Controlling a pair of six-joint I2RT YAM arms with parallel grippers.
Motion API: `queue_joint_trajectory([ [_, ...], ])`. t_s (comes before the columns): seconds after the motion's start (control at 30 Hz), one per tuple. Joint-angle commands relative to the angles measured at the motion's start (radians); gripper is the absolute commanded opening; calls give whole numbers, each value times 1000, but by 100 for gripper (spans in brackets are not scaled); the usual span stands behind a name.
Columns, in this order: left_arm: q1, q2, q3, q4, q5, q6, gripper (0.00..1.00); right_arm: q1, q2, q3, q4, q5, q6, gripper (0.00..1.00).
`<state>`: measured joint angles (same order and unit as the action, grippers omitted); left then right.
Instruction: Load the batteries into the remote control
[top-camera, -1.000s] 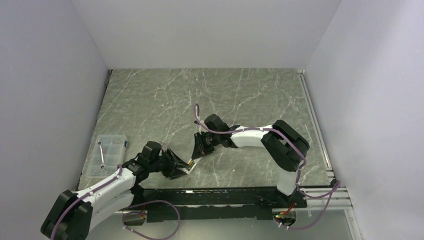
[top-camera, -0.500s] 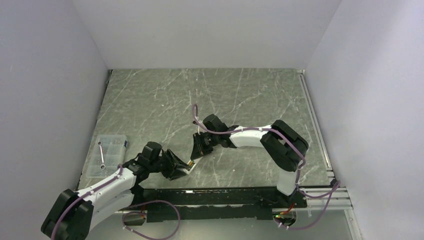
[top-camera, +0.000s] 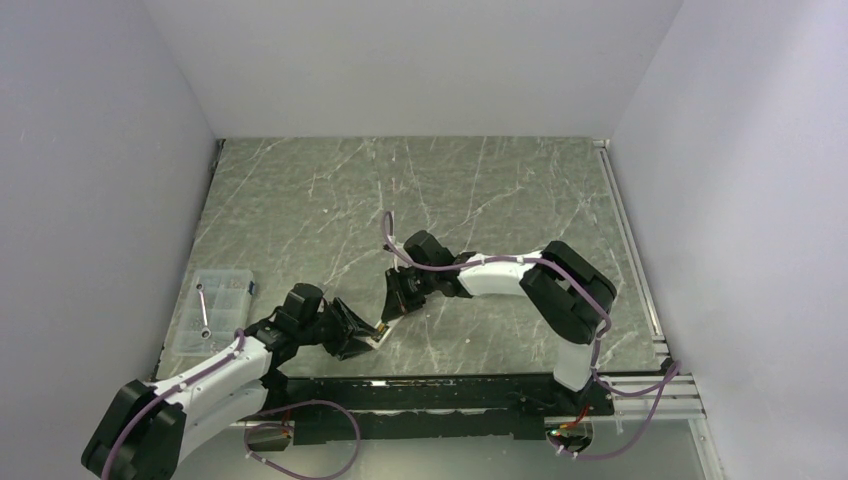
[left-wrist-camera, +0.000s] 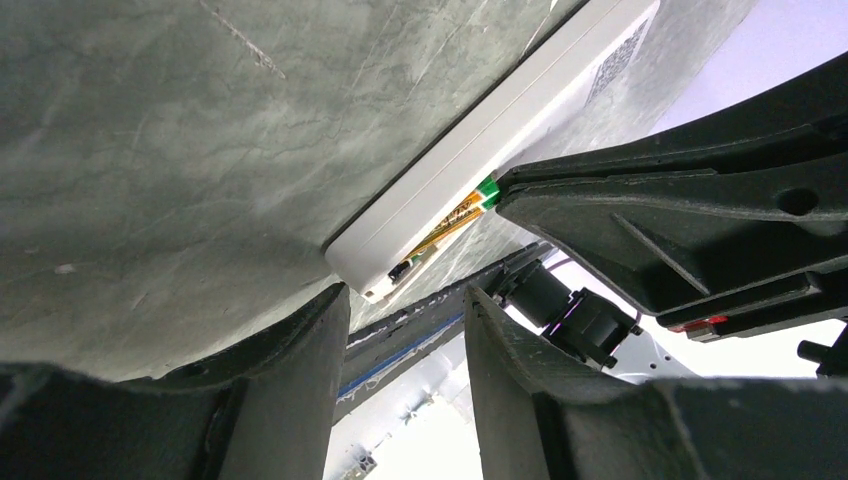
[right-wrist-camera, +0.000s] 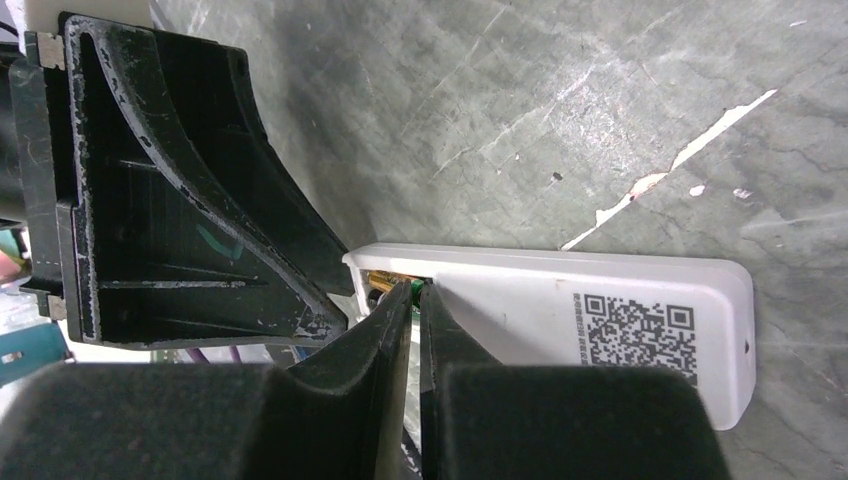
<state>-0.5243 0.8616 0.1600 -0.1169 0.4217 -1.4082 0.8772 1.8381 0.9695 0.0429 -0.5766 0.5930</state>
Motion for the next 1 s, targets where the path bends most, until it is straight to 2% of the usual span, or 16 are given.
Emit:
queue_joint_trajectory([
  [0.0, 0, 11, 2, 19, -5, 8, 51, 19, 0, 23, -15, 11, -22, 10],
  [0.27, 0, 17, 4, 23, -6, 9, 51, 48, 10, 35, -38, 33, -44, 8],
  [0.47, 0, 20, 4, 25, -6, 11, 51, 69, 19, 58, -120, 70, -70, 8],
  [0.97, 1, 32, 3, 40, -6, 15, 51, 145, 55, 126, -326, 291, -140, 7],
])
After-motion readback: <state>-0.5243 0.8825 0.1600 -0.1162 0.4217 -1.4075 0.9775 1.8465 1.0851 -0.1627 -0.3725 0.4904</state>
